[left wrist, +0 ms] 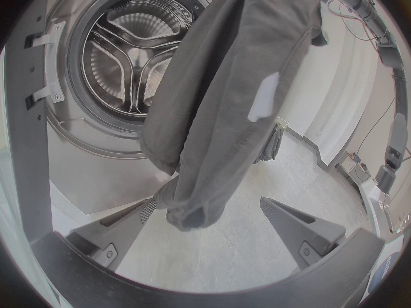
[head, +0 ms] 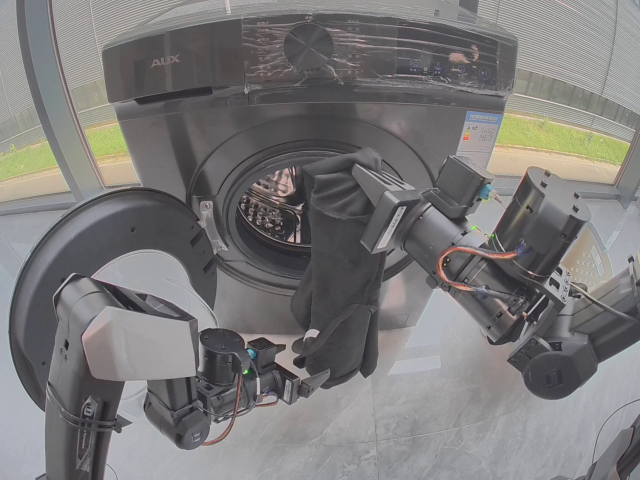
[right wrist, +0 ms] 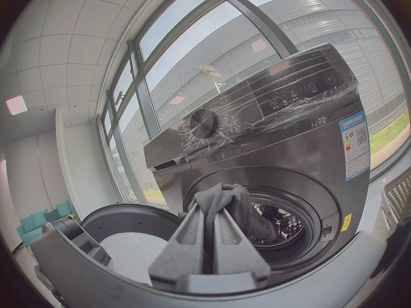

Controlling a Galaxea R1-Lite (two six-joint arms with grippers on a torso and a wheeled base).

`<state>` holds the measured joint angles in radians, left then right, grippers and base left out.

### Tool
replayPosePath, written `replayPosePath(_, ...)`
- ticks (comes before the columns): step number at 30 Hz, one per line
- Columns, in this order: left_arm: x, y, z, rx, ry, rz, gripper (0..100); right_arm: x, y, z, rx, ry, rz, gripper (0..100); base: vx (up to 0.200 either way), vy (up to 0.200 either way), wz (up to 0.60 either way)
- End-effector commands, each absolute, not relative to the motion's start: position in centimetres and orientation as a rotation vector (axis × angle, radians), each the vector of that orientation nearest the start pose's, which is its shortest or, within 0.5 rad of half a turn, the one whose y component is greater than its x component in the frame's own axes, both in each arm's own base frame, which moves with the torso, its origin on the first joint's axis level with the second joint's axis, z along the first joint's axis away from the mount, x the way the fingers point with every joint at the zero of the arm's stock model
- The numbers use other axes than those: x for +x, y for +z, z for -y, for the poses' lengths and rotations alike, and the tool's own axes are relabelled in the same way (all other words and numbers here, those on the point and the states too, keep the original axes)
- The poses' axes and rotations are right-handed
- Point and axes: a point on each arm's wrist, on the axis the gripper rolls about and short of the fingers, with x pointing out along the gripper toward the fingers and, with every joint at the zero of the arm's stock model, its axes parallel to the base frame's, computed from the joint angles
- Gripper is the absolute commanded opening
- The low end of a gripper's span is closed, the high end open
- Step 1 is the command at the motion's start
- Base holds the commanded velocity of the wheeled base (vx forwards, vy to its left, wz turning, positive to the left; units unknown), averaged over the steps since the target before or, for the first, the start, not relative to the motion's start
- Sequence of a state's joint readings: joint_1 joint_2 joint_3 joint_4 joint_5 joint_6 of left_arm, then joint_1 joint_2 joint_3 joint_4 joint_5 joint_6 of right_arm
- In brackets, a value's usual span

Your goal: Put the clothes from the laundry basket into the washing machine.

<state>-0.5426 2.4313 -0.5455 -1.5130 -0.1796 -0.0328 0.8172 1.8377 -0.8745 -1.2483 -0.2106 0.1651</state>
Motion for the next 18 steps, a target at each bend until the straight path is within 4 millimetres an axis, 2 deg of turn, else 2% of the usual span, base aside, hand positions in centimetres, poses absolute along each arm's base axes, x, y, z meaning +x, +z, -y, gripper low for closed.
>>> replayPosePath(1,29.9,-4.6,18.3,0.037,-0.699,-0.393,100,23.2,21.9,-24.6,0.304,0.633,0.205,0,0.000,0.000,0.00)
replayPosePath(4,30.4,-5.5,18.4,0.037,-0.696,-0.394,100,23.1,22.0,-24.6,0.303,0.636,0.208,0,0.000,0.000,0.00)
replayPosePath(5,30.4,-5.6,18.4,0.037,-0.696,-0.396,0,23.1,22.0,-24.6,0.303,0.636,0.208,0,0.000,0.000,0.00)
replayPosePath(14,31.6,-6.1,19.0,0.032,-0.686,-0.358,0,22.7,22.1,-24.9,0.317,0.649,0.228,0,0.000,0.000,0.00)
replayPosePath(18,31.8,-5.3,19.0,0.021,-0.685,-0.319,0,22.9,21.5,-24.4,0.302,0.634,0.207,0,0.000,0.000,0.00)
